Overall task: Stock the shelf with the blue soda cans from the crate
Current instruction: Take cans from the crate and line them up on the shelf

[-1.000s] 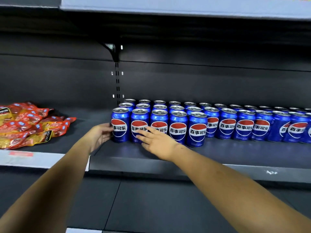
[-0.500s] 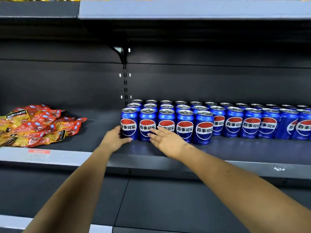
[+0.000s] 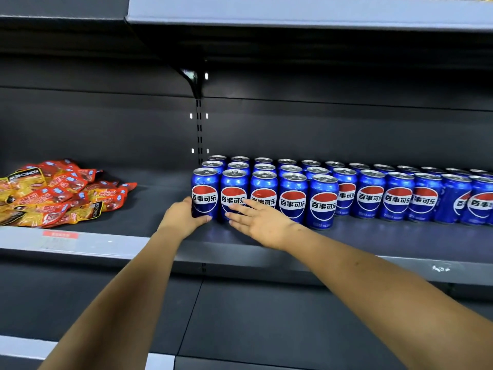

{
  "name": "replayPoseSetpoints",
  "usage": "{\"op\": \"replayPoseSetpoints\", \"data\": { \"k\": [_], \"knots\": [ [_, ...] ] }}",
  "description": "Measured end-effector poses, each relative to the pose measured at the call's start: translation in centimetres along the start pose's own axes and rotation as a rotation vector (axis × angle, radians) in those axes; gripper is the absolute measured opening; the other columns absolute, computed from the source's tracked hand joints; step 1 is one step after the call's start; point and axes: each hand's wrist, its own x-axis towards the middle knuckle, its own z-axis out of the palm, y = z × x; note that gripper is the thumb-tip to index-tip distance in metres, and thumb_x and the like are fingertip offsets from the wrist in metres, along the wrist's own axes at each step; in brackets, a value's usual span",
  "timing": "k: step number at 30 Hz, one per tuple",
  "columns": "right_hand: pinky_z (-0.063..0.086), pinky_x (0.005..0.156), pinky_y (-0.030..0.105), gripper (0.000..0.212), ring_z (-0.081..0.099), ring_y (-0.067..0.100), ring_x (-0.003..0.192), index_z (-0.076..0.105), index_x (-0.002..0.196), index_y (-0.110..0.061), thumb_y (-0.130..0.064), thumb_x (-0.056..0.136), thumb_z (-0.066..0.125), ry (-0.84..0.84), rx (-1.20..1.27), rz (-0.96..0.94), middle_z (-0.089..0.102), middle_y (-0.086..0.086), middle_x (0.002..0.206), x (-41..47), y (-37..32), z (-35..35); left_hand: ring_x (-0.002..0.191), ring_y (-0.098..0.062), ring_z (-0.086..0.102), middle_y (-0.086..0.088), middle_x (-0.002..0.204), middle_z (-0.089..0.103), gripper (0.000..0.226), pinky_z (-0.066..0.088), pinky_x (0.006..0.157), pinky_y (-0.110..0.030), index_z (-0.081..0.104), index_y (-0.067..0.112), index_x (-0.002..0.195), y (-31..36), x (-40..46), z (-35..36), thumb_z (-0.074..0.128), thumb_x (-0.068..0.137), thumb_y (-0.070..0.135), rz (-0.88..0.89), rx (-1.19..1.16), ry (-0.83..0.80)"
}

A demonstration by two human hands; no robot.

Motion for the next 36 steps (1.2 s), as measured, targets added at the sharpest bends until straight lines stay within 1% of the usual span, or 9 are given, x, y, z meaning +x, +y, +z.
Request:
{"op": "replayPoseSetpoints", "data": {
  "k": [9,11,12,14,15,18,22,32,36],
  "knots": [
    [-0.008,0.116,0.041,0.061,-0.007,0.022,0.147,0.005,0.152,-0.012,-0.016,0.100,0.038,0.011,0.007,-0.001,-0.001,0.004,0.160,0.4,0.3,1.0,0.111,-0.026,0.059,-0.009,0.123,0.062,0.066,0.048,0.091,-0.036,0.045,0.011,0.133,0.3,-0.4,-0.1,0.074,0.079,0.036,0.006,0.090,0.008],
    [-0.003,0.117,0.040,0.059,0.001,0.023,0.147,0.013,0.151,-0.011,-0.014,0.099,0.040,0.043,0.020,-0.001,0.009,0.007,0.159,0.2,0.3,1.1,0.111,-0.027,0.059,-0.009,0.123,0.062,0.067,0.048,0.091,-0.037,0.044,0.012,0.133,0.3,-0.4,-0.1,0.073,0.079,0.037,0.007,0.097,0.004],
    [0.008,0.118,0.038,0.057,0.016,0.024,0.146,0.026,0.148,-0.008,-0.014,0.096,0.049,0.112,0.035,0.012,0.023,0.010,0.156,0.1,0.2,1.0,0.112,-0.027,0.059,-0.009,0.123,0.062,0.067,0.048,0.092,-0.037,0.043,0.012,0.133,0.3,-0.4,-0.2,0.073,0.079,0.037,0.005,0.099,-0.001],
    [0.044,0.100,0.035,0.046,0.060,0.025,0.115,0.065,0.119,-0.007,-0.014,0.075,0.076,0.240,0.074,0.046,0.064,0.014,0.122,0.1,0.1,1.3,0.113,-0.027,0.057,-0.009,0.125,0.061,0.067,0.047,0.092,-0.036,0.043,0.013,0.134,0.4,-0.4,-0.2,0.073,0.079,0.037,-0.001,0.099,-0.015],
    [0.054,0.084,0.033,0.036,0.068,0.026,0.093,0.073,0.100,-0.007,-0.011,0.065,0.082,0.256,0.089,0.057,0.072,0.011,0.099,0.2,0.0,1.7,0.114,-0.027,0.057,-0.008,0.126,0.061,0.067,0.046,0.092,-0.036,0.042,0.013,0.135,0.4,-0.4,-0.2,0.073,0.079,0.036,-0.002,0.099,-0.020],
    [0.048,0.055,0.023,0.027,0.063,0.020,0.059,0.071,0.067,-0.011,-0.009,0.045,0.086,0.248,0.157,0.116,0.065,0.002,0.063,-0.4,-0.1,1.4,0.116,-0.027,0.056,-0.008,0.127,0.060,0.067,0.045,0.093,-0.037,0.041,0.015,0.137,0.5,-0.4,-0.2,0.071,0.081,0.037,-0.004,0.096,-0.022],
    [0.038,0.070,0.033,0.024,0.056,0.029,0.102,0.060,0.111,-0.003,-0.001,0.088,0.051,0.089,0.224,0.184,0.062,0.010,0.108,-0.8,-0.2,1.1,0.116,-0.028,0.055,-0.009,0.129,0.059,0.065,0.045,0.093,-0.037,0.041,0.013,0.137,0.5,-0.5,-0.3,0.068,0.083,0.039,0.002,0.097,-0.020],
    [0.047,0.078,0.036,0.026,0.057,0.028,0.102,0.059,0.113,-0.005,-0.001,0.088,0.051,0.061,0.225,0.137,0.062,0.008,0.108,-0.6,0.0,0.8,0.115,-0.028,0.056,-0.008,0.127,0.060,0.058,0.046,0.093,-0.038,0.047,0.014,0.132,0.9,-0.6,-0.7,0.069,0.083,0.036,-0.050,0.040,-0.042],
    [0.047,0.081,0.036,0.029,0.055,0.029,0.104,0.058,0.118,-0.006,-0.007,0.091,0.046,0.085,0.288,0.160,0.060,0.008,0.110,-1.3,0.3,0.7,0.114,-0.031,0.055,-0.010,0.127,0.059,0.055,0.046,0.087,-0.036,0.045,0.014,0.133,2.1,-1.5,-0.9,0.064,0.086,0.035,-0.086,0.135,-0.070]
  ]
}}
